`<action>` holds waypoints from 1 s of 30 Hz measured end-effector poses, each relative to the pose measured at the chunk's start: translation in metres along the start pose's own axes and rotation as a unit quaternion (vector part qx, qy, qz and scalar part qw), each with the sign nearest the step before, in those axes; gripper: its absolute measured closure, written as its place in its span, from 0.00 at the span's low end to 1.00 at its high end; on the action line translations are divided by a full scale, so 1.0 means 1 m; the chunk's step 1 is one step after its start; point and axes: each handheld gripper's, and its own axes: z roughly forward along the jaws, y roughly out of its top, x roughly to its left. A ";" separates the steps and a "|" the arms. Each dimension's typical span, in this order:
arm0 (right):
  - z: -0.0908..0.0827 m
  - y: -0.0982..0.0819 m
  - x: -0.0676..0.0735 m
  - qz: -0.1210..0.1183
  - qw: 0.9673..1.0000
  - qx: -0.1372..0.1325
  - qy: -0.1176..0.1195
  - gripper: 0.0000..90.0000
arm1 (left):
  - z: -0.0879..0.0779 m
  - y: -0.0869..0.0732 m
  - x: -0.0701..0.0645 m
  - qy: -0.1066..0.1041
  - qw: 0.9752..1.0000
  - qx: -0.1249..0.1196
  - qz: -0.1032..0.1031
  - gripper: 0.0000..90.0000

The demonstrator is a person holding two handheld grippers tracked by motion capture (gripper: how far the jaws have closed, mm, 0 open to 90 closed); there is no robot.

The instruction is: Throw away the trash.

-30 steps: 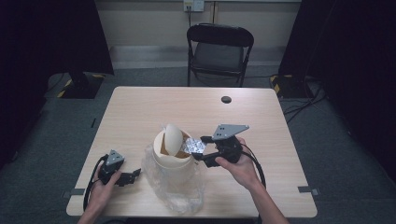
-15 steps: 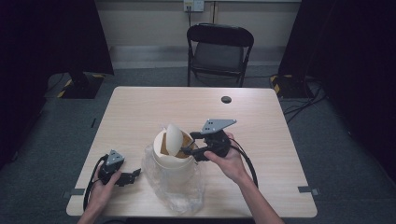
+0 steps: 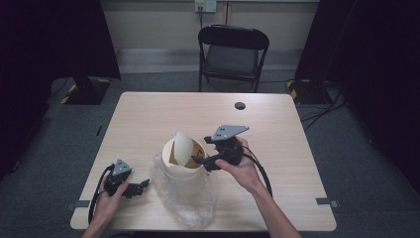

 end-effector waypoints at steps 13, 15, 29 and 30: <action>-0.008 -0.004 -0.015 0.038 0.999 -0.032 -0.014 0.16 | 0.001 0.000 0.000 -0.003 1.000 0.000 -0.004 0.15; -0.008 -0.004 -0.015 0.038 0.999 -0.032 -0.016 0.16 | 0.001 0.000 0.000 -0.001 1.000 0.000 -0.002 0.15; -0.027 -0.015 -0.022 0.069 0.995 -0.040 -0.064 0.16 | 0.001 0.000 0.000 -0.001 1.000 0.000 -0.003 0.15; -0.029 -0.017 -0.024 0.072 0.994 -0.037 -0.069 0.16 | 0.001 0.000 0.000 0.000 1.000 0.000 -0.001 0.15</action>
